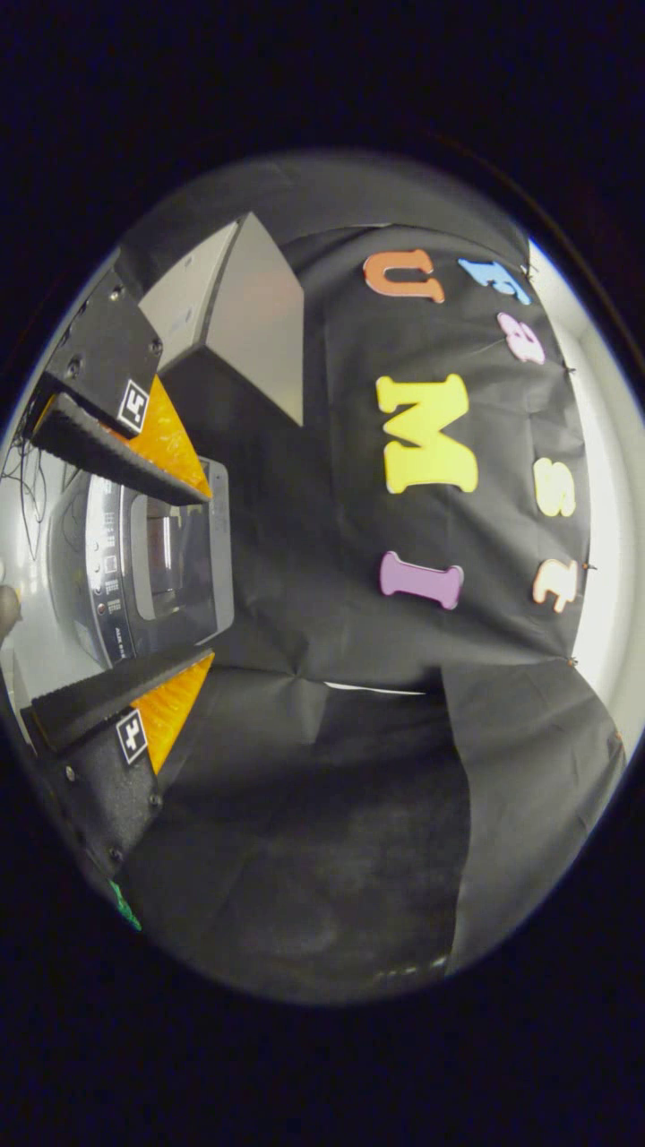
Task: Put the clothes into the washing machine and then close the washing machine lid.
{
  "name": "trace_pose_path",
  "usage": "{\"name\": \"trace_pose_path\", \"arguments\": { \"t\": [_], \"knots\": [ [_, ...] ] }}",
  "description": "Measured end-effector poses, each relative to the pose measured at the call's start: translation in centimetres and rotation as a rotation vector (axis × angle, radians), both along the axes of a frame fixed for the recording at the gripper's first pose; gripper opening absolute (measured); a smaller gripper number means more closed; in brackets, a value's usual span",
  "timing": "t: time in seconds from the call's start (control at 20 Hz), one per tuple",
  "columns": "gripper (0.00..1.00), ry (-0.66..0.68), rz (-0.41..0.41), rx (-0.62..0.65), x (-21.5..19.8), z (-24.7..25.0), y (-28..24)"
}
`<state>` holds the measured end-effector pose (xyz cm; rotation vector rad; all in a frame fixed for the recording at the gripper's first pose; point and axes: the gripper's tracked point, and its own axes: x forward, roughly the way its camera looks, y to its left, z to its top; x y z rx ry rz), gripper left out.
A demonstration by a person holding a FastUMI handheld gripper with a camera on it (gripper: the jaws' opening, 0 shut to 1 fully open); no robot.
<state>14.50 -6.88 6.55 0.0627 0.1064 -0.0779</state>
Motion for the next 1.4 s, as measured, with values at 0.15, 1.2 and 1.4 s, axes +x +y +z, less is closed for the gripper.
{"name": "trace_pose_path", "arguments": {
  "t": [0.15,1.2,1.4],
  "knots": [
    [1.00,-0.065,0.000,-0.009,-6.2,1.1,-0.3],
    [1.00,-0.042,0.045,-0.028,-24.8,-11.3,-2.3],
    [1.00,-0.054,0.058,-0.032,-24.5,-11.3,-2.4]
  ]
}}
